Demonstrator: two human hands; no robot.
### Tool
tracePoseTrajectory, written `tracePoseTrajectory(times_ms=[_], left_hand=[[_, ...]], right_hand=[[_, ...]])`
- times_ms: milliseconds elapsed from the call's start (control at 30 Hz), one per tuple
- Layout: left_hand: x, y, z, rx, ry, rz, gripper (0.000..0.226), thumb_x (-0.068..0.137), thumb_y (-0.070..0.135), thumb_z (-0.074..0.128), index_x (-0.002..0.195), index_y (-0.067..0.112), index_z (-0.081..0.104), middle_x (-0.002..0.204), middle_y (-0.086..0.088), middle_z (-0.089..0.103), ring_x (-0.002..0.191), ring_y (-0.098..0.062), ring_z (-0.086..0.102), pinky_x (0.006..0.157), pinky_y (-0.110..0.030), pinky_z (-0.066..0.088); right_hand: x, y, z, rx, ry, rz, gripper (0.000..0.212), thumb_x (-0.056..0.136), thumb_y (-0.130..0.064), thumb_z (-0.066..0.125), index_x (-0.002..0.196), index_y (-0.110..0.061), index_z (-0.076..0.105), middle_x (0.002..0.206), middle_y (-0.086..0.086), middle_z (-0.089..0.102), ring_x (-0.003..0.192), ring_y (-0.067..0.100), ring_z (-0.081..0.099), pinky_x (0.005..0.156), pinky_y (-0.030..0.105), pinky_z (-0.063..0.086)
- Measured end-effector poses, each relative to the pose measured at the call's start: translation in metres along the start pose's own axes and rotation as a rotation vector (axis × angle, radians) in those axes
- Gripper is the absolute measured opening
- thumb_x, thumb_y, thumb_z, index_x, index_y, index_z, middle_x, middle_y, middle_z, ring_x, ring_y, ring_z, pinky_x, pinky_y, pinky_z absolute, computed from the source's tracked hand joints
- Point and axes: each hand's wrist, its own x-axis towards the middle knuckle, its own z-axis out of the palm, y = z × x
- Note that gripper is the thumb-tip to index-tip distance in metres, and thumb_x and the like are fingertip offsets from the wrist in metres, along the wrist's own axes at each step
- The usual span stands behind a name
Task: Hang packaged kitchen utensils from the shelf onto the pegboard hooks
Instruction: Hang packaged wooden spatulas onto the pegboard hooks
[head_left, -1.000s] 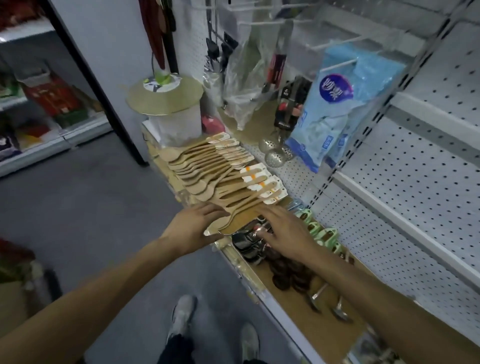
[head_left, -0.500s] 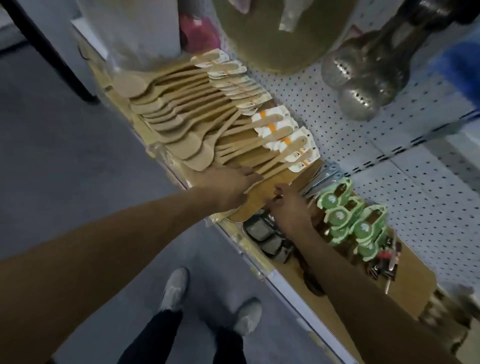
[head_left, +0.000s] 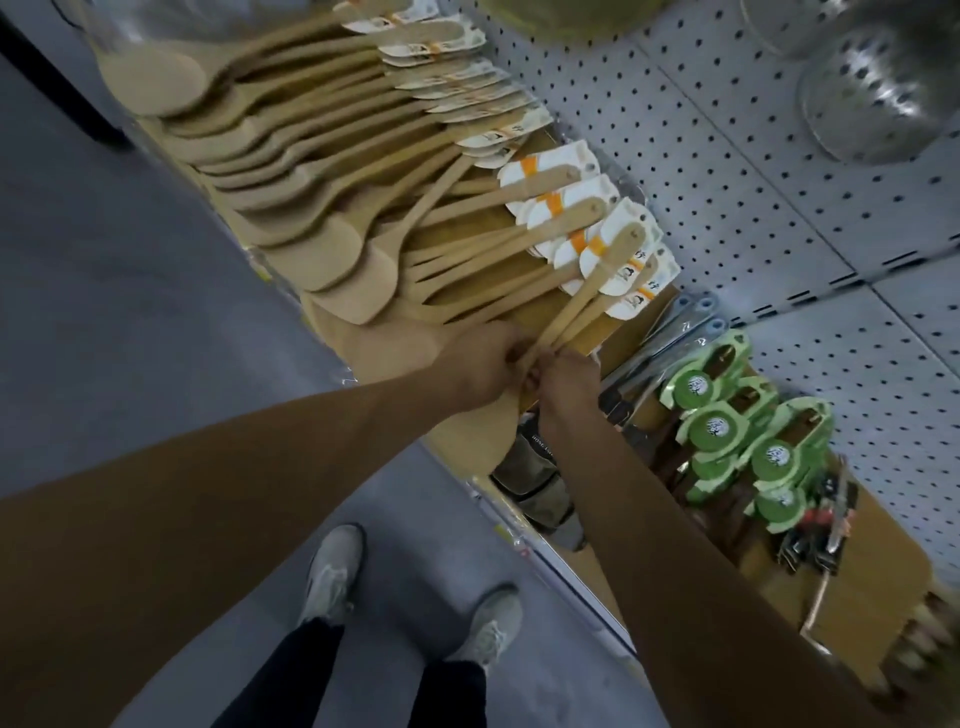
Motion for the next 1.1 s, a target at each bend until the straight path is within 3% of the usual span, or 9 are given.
tracePoseTrajectory(times_ms=[167,300,467,567,700,833,933,1000,1100], left_hand=[[-0.016,0.027,0.002,-0.125,-0.071,-0.025,0.044,0.088,-0.013,0.052,0.123,0.008,0.068,0.100,-0.001,0.061,0.098,-0.016,0.058,0.076,-0.024,0.046],[-0.033,0.054,-0.003,-0.091,-0.089,-0.036,0.042,0.089,-0.007,0.057,0.124,0.013,0.067,0.105,-0.004,0.060,0.106,-0.019,0.059,0.085,-0.032,0.049],[-0.056,0.095,-0.013,-0.120,-0.163,-0.067,0.040,0.090,-0.001,0.059,0.129,0.009,0.063,0.104,-0.006,0.062,0.104,-0.019,0.060,0.083,-0.027,0.048],[-0.072,0.110,-0.010,-0.137,-0.188,-0.086,0.035,0.089,-0.001,0.059,0.120,0.015,0.065,0.105,-0.011,0.068,0.104,-0.026,0.064,0.091,-0.038,0.051],[-0.107,0.137,-0.012,-0.186,-0.174,-0.048,0.013,0.085,0.027,0.071,0.087,0.031,0.059,0.099,-0.011,0.070,0.098,-0.029,0.067,0.092,-0.047,0.053],[-0.143,0.175,-0.009,-0.245,-0.244,0.012,0.023,0.089,-0.001,0.069,0.088,0.020,0.059,0.095,-0.013,0.061,0.089,-0.023,0.059,0.080,-0.028,0.047],[-0.165,0.207,-0.001,-0.248,-0.321,0.040,0.031,0.090,-0.010,0.064,0.117,0.003,0.064,0.086,-0.009,0.057,0.085,-0.015,0.057,0.072,-0.011,0.044],[-0.180,0.230,0.005,-0.227,-0.366,0.063,0.043,0.091,-0.009,0.063,0.131,0.002,0.059,0.085,-0.007,0.058,0.092,-0.017,0.057,0.073,-0.009,0.043],[-0.203,0.264,0.015,-0.211,-0.399,0.122,0.039,0.089,-0.012,0.062,0.126,0.002,0.065,0.091,-0.008,0.065,0.088,-0.016,0.061,0.071,-0.009,0.047]], right_hand=[[-0.033,-0.001,-0.032,0.065,0.026,0.027,0.011,0.097,-0.012,0.058,0.094,-0.008,0.068,0.080,0.005,0.068,0.072,0.021,0.063,0.058,0.031,0.049],[-0.061,-0.010,-0.054,0.015,0.090,-0.024,0.014,0.092,-0.019,0.067,0.094,-0.005,0.066,0.083,0.008,0.068,0.070,0.020,0.063,0.056,0.029,0.050],[-0.099,-0.027,-0.076,0.037,0.127,-0.092,0.020,0.100,-0.023,0.055,0.090,-0.008,0.063,0.076,0.008,0.066,0.056,0.014,0.057,0.047,0.023,0.046],[-0.130,-0.029,-0.090,0.062,0.132,-0.130,0.024,0.103,-0.024,0.048,0.096,-0.006,0.060,0.074,0.008,0.062,0.055,0.013,0.054,0.046,0.022,0.045],[-0.182,-0.030,-0.115,0.044,0.135,-0.193,0.027,0.102,-0.024,0.050,0.098,-0.001,0.063,0.070,0.006,0.060,0.057,0.015,0.054,0.058,0.034,0.047],[-0.238,-0.037,-0.144,0.054,0.168,-0.219,0.027,0.100,-0.031,0.053,0.097,-0.006,0.064,0.079,0.008,0.066,0.071,0.025,0.064,0.064,0.040,0.057],[-0.272,-0.038,-0.171,-0.002,0.213,-0.266,0.038,0.090,-0.051,0.054,0.089,-0.014,0.064,0.083,0.015,0.070,0.079,0.033,0.068,0.073,0.056,0.057],[-0.292,-0.040,-0.193,0.024,0.245,-0.284,0.030,0.097,-0.037,0.056,0.094,-0.008,0.064,0.082,0.014,0.070,0.073,0.023,0.069,0.068,0.048,0.060],[-0.325,-0.041,-0.227,0.067,0.297,-0.315,0.026,0.100,-0.023,0.055,0.107,0.000,0.064,0.088,0.010,0.072,0.077,0.022,0.070,0.066,0.040,0.061]])
